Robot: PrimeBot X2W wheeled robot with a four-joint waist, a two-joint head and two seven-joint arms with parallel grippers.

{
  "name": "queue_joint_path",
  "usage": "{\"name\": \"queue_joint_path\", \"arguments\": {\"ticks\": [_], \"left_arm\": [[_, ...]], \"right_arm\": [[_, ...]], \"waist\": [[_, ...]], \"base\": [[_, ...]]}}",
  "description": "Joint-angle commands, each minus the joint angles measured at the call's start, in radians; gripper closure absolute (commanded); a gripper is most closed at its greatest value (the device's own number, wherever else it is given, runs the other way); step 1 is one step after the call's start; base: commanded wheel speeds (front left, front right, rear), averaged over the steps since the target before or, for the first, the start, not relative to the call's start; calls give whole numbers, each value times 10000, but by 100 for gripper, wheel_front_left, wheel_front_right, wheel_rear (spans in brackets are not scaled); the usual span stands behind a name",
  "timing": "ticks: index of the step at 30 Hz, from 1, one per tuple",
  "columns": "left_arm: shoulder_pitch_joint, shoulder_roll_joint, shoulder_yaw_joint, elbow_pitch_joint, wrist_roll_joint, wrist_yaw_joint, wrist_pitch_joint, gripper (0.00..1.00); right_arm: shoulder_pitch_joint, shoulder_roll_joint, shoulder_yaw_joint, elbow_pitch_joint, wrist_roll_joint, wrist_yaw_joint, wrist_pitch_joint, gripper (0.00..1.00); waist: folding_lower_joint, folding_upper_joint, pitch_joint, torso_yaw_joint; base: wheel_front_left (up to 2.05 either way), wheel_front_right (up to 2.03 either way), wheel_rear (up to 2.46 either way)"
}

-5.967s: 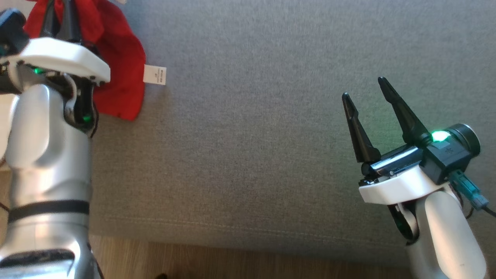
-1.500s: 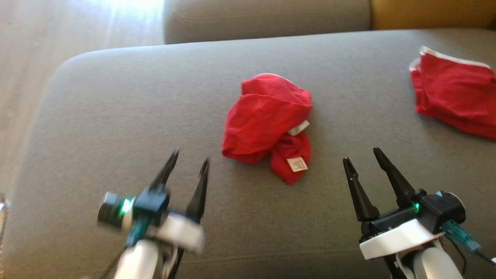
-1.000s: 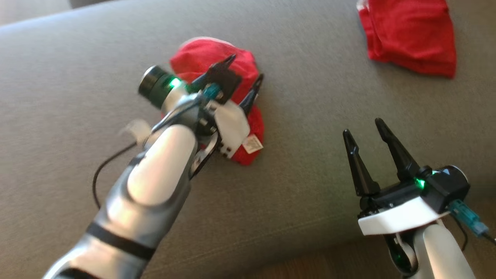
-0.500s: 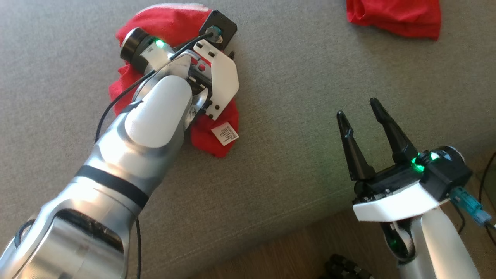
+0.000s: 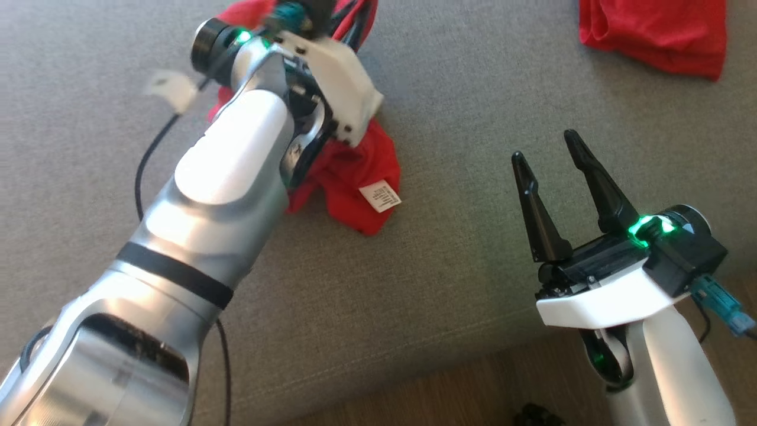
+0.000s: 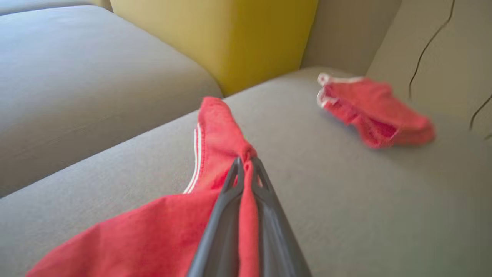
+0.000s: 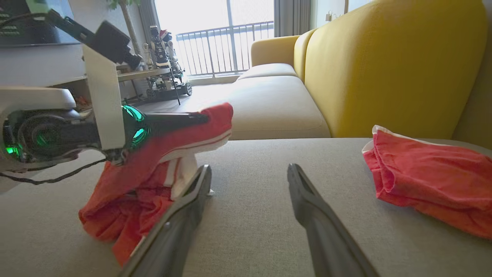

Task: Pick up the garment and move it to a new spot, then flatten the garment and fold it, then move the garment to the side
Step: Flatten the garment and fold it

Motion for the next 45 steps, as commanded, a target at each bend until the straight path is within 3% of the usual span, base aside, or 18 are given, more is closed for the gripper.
{"name": "queue_joint_path", "arguments": {"ticks": [1, 7, 11, 14, 19, 23, 28, 32, 36, 37, 38, 41, 45], "left_arm": [[-324, 124, 333, -577, -400, -53, -263, 100], [-904, 124, 473, -2213, -2387, 55, -2092, 100], [-1270, 124, 1207, -3519, -4392, 32, -2544, 100], [-1315, 124, 2556, -4620, -6169, 260, -2580, 100], [27, 124, 5067, -5118, -9932, 1423, -2585, 100], [1192, 124, 5513, -4649, -10254, 1525, -2586, 100], [3713, 124, 7100, -3847, -9354, 1321, -2587, 100], [5144, 124, 8524, -3305, -8562, 724, -2587, 100], [5723, 124, 9464, -2917, -8388, -327, -2587, 100], [5821, 124, 9419, -2790, -8404, -557, -2587, 61], [5917, 124, 9300, -2692, -8351, -738, -2587, 2], [6255, 124, 8836, -2808, -7629, -1089, -2587, 0], [6934, 124, 8481, -4021, -5738, -1245, -2587, 0]], "right_arm": [[-75, 7, 216, -304, 78, -2, -65, 0], [128, 7, 228, -197, 12, -2, -65, 0], [313, 7, 238, -189, -241, -2, -65, 0], [488, 7, 295, -146, -352, -2, -65, 0], [558, 7, 431, -136, -426, -2, -65, 0], [589, 7, 363, -224, -427, -2, -65, 0], [593, 7, 457, -259, -428, -2, -65, 0], [613, 7, 492, -214, -571, -2, -65, 0], [669, 7, 583, 16, -554, -2, -65, 0], [700, 7, 628, 133, -420, -2, -65, 0], [730, 7, 707, 301, -280, -2, -65, 0], [621, 7, 1104, 1032, -153, -2, -65, 0], [49, 7, 1302, 2661, 24, -2, -65, 0]], "waist": [[-1, 0, -223, 123], [-1, 0, -1005, 209], [-1, 0, -1559, 172], [-1, 0, -1961, 211], [-1, 0, -2320, 405], [-1, 0, -2214, 633], [-1, 0, -1808, 845], [-1, 0, -1520, 1017], [-1, 0, -1494, 1237], [-1, 0, -1546, 1302], [-1, 0, -1601, 1372], [-1, 0, -1782, 1613], [-1, 0, -1959, 2007]], "base": [[0, 0, 0], [0, 0, 0], [0, 0, 0], [0, 0, 0], [0, 0, 0], [0, 0, 0], [0, 0, 0], [0, 0, 0], [0, 0, 0], [0, 0, 0], [0, 0, 0], [0, 0, 0], [0, 0, 0]]}}
